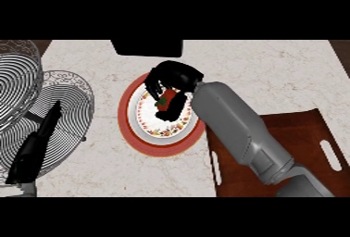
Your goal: Pick the bell pepper from the tray and place it in the plate
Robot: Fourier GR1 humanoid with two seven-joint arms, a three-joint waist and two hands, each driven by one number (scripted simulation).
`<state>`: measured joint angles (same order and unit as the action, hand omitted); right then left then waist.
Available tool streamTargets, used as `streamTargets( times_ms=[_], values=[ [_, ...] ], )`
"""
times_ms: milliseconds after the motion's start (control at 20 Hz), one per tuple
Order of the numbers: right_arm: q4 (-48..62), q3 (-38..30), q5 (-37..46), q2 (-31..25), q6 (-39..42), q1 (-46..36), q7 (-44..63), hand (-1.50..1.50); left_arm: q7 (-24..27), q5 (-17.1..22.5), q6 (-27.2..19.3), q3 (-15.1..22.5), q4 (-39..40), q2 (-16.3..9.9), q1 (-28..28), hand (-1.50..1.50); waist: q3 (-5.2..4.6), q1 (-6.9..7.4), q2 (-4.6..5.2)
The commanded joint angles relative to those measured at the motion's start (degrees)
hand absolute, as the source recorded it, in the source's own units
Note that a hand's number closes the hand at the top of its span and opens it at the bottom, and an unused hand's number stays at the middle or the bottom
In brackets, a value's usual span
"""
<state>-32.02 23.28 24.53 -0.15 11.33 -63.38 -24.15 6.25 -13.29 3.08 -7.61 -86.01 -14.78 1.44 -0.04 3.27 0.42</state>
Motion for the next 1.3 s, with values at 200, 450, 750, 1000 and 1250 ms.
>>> streamTargets(
  times_ms=[200,450,750,1000,1250],
  values=[
    [2.4,9.0,-12.0,0.2,-5.9,0.5,5.5,-1.5,1.4,-1.0,0.1,1.0,1.0,0.9,0.1,0.0,0.02,0.99,0.42],
    [-2.4,6.7,-22.3,0.2,-8.4,3.3,4.7,-1.5,1.1,-1.8,-0.9,1.6,1.1,1.9,0.0,0.0,0.05,0.66,0.25],
    [5.7,-5.4,-28.0,0.2,-11.6,-2.3,4.6,-1.5,3.9,-0.5,-0.3,-0.9,1.8,0.2,1.0,0.0,0.03,-0.41,0.41],
    [11.6,-13.1,-33.7,-5.4,-1.5,-1.8,-1.0,-1.5,2.7,-0.1,-0.3,-1.2,1.3,0.5,0.7,0.0,0.08,-0.49,0.75],
    [17.0,-16.0,-34.5,-12.5,6.4,-1.4,-9.7,-1.5,1.5,-1.0,-0.7,0.0,-0.3,1.2,-0.4,0.0,0.15,0.94,1.59]
  ],
)
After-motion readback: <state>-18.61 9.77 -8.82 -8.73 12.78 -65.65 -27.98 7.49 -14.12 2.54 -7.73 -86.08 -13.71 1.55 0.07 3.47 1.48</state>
